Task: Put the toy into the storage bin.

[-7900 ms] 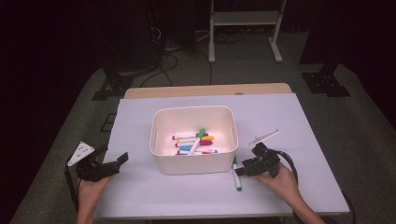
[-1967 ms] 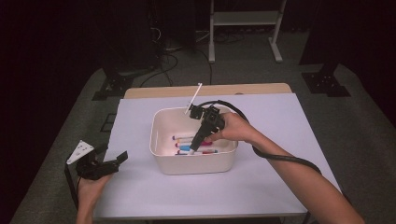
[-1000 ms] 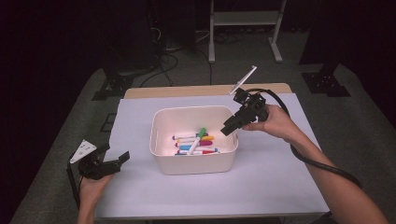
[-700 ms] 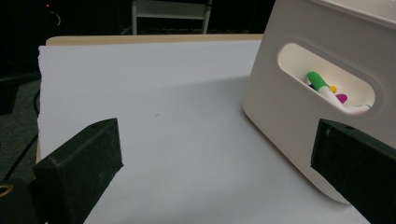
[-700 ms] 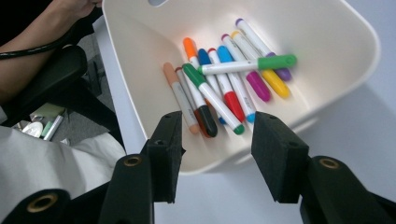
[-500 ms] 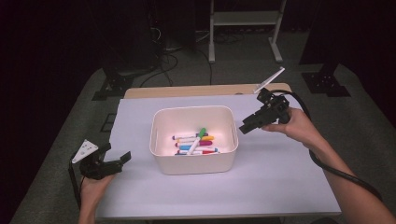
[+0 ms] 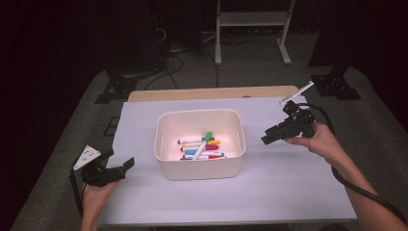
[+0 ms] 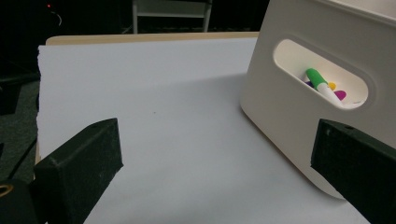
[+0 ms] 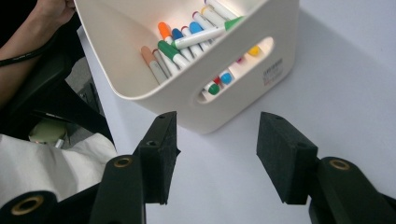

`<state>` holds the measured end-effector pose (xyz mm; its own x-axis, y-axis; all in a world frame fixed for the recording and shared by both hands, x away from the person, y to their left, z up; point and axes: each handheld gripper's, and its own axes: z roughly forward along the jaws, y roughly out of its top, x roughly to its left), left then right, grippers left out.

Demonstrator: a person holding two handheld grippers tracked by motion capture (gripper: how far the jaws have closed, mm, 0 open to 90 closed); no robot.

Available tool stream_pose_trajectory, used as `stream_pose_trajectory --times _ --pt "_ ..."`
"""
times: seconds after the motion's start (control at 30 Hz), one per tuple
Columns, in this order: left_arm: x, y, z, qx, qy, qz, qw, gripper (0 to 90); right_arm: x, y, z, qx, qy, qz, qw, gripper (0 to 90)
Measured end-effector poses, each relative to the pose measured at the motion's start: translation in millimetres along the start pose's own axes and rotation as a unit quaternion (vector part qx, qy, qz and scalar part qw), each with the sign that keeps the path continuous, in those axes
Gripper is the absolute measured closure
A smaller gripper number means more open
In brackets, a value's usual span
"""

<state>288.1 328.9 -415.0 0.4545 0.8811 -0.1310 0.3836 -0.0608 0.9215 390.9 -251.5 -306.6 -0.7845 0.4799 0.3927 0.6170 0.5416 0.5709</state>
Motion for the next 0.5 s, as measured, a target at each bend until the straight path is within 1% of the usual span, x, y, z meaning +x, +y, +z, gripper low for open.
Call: stream_pose_trajectory --times 0.23,0.37,0.5 --pt "-0.4 0.0 -0.4 0.002 0.002 0.001 1.0 0.7 -12.1 -23.0 1.0 -0.013 0.002 0.022 0.9997 45.7" --pt "-0.4 -0.3 -1.2 0.002 0.003 0.002 1.0 0.7 -16.2 -33.9 3.2 -0.019 0.001 0.032 0.9993 44.6" --pt "-0.2 -0.9 -2.2 0.001 0.004 -0.001 1.0 0.7 -22.0 -45.6 5.1 -0.031 0.005 0.044 0.9985 44.2"
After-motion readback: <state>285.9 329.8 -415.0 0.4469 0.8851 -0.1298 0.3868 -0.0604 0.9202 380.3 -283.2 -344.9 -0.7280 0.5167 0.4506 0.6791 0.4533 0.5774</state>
